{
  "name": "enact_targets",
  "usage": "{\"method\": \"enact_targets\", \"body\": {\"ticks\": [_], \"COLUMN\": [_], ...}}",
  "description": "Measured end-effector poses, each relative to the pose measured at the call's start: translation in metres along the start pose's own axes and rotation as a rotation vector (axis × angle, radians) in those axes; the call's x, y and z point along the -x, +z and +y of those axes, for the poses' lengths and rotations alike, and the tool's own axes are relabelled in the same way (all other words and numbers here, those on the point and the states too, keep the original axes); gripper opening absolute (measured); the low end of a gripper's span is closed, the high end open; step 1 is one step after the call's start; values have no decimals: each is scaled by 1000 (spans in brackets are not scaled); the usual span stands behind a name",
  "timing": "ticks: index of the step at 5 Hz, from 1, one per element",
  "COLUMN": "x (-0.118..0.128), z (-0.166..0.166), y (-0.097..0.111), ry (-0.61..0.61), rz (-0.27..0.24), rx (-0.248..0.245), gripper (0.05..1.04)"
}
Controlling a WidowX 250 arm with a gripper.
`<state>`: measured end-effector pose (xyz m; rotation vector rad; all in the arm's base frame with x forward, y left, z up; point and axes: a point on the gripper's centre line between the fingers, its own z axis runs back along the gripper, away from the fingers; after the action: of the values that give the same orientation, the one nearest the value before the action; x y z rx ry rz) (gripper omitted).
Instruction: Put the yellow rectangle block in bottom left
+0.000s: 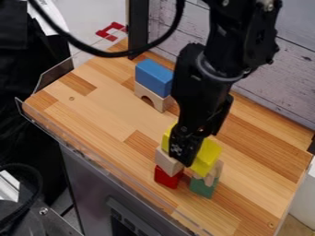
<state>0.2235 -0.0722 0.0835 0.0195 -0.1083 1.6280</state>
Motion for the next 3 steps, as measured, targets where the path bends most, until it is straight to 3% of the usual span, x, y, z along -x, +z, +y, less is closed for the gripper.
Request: {"method": "enact_targets", "body": {"ticks": [1, 2, 3], "x": [0, -3, -5], "z": [-1, -1, -1], "y": [-8, -13, -13], "ry": [15, 11, -2], "rz": [2, 6, 6], "rx": [-20, -18, -20], "gripper": [967, 684, 578]}}
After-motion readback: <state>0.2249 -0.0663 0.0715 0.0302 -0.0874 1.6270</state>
